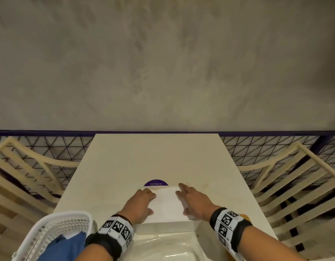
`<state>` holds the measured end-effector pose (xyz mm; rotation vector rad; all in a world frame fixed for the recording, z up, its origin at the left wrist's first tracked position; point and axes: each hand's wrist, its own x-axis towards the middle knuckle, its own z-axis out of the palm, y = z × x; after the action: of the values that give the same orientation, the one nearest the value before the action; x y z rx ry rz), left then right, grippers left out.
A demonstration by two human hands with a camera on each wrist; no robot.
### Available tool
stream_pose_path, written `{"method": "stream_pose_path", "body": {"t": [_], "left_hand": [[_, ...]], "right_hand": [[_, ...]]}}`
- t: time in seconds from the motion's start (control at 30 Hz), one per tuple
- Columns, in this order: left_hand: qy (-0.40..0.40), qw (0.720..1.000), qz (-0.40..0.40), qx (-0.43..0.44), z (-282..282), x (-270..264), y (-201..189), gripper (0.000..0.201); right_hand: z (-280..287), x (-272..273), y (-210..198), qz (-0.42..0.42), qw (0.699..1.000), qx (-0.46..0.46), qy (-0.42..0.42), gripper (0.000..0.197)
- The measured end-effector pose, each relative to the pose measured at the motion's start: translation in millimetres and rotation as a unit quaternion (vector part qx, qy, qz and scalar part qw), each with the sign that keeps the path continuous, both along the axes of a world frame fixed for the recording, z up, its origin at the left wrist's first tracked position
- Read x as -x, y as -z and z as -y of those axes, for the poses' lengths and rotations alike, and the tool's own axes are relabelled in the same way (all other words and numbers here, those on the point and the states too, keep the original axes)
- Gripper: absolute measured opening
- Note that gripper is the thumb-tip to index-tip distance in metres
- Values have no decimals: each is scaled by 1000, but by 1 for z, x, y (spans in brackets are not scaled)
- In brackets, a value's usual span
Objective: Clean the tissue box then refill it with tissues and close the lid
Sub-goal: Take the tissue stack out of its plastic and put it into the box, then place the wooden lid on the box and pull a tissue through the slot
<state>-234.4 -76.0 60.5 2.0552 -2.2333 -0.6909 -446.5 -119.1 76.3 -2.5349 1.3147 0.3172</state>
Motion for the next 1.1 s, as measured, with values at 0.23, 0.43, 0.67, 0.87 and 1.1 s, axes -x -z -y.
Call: {"method": "stream_pose_path", "body": {"t": [0.23,0.43,0.67,0.87,1.1], "left_hand": [[36,997,72,-20,-2,-3,10,75],[39,991,125,-12,-2,4,16,76],[42,989,139,-15,-6,8,-1,66],[8,1000,14,15,-15,-17,-23,59],[-71,987,-110,91,-63,-28,-29,48]], "right_hand": [[6,13,19,-186,974,85,-95,61],[11,7,33,-234,963,78,-108,57],[7,9,15,-203,976,12,-82,58],[-15,51,-14,67,994,40,74,36],[-66,156,35,39,914,10,405,32]]}}
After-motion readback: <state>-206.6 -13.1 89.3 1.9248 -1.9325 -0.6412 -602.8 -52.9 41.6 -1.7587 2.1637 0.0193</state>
